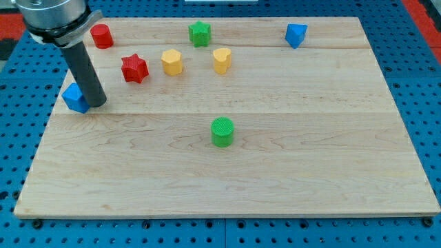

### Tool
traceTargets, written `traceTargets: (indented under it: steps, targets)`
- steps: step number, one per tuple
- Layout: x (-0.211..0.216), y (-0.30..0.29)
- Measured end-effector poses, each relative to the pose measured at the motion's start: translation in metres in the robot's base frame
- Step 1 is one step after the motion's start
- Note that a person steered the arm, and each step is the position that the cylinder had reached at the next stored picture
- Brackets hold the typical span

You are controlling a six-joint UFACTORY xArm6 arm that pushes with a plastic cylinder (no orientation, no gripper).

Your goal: Push the red star to the center right

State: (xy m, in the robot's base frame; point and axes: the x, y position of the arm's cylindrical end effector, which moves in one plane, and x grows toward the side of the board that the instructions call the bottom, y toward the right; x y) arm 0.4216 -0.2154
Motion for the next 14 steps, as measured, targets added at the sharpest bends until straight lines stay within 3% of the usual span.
traceTargets:
  steps: [3,7,9,10,13,14]
  targets:
    - [-0.015,0.108]
    - [-0.017,0.114]
    - [-0.034,0.100]
    - [-0.031,0.050]
    - [-0.097,0.027]
    - [-0.113,-0.026]
